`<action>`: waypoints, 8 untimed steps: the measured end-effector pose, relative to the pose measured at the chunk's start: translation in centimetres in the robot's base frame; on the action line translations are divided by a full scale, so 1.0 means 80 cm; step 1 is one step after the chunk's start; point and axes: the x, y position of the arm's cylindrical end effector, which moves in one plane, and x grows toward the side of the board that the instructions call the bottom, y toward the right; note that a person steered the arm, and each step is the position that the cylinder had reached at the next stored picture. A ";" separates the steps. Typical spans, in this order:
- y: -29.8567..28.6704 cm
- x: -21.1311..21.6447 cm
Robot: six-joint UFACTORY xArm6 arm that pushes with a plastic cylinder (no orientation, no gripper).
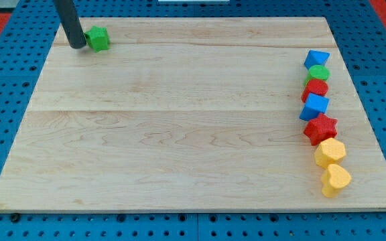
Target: Slide the green star right and up a bit
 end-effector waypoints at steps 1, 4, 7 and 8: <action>0.033 -0.004; 0.036 0.035; 0.074 0.054; 0.138 0.043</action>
